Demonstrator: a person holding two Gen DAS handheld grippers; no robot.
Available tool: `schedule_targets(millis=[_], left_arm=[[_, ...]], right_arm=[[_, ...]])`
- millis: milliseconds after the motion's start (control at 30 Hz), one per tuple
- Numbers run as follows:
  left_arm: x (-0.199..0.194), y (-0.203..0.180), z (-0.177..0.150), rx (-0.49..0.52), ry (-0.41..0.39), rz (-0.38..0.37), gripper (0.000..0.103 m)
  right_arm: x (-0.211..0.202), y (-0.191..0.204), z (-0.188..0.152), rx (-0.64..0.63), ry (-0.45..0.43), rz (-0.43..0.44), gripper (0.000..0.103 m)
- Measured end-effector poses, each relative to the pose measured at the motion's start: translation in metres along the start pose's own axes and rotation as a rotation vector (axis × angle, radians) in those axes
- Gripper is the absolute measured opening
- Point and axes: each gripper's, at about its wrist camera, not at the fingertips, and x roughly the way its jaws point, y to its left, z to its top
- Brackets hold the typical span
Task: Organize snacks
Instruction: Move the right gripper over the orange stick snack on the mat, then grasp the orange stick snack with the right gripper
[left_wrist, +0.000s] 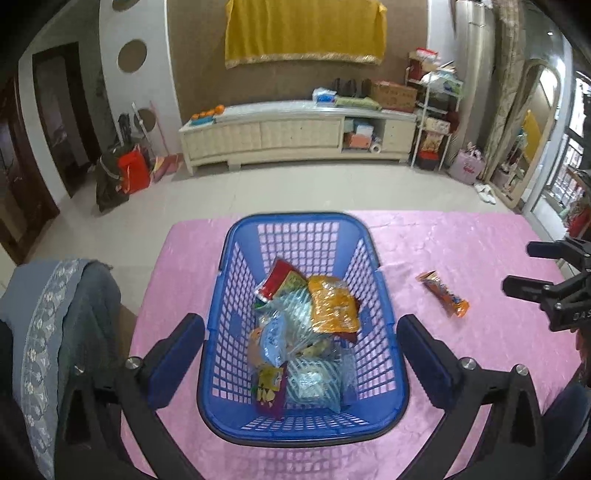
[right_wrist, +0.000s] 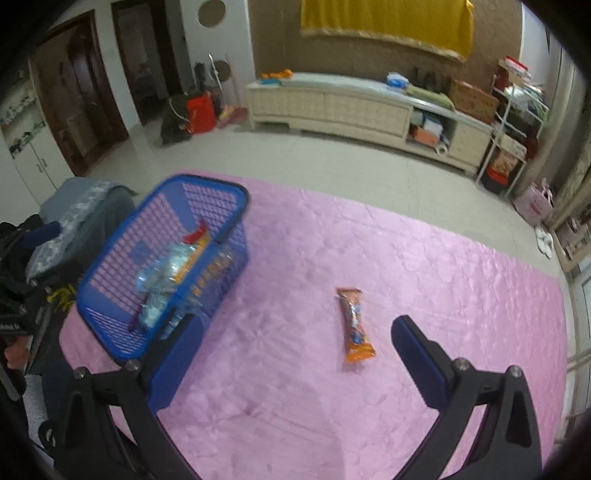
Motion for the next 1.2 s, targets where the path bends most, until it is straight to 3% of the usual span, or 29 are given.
schedule_targets(millis=[300,467,700,933,1100,1200], left_arm=[[0.030,0.010,0.006,-0.031,0.073,0.018,0.103],[0.046,0.013,0.011,-0.054,0.106,-0.016,0.103],[0.076,0.022,0.017,-0.097,0.172,0.018,0.103],[0.098,0.018,0.019,-0.073,0.206,0.039,0.103],[0.108,0.019,0.021,-0.087,0.206,0.008,0.103],[0.115,0.022,0.022,-0.105,0.217,0.011,0.103]], right_arm=[[0.031,-0.026,0.001,0.031,0.052,-0.012,0.103],[0.051,-0.033,0.003,0.042,0.054,-0.017,0.103],[0.087,-0.040,0.003,0.069,0.113,0.014,0.103],[0.123,-0.056,-0.003,0.095,0.155,0.001,0.101],[0.143,-0.059,-0.004,0.067,0.185,0.003,0.075],[0.150,-0.061,-0.006,0.055,0.194,-0.012,0.064]])
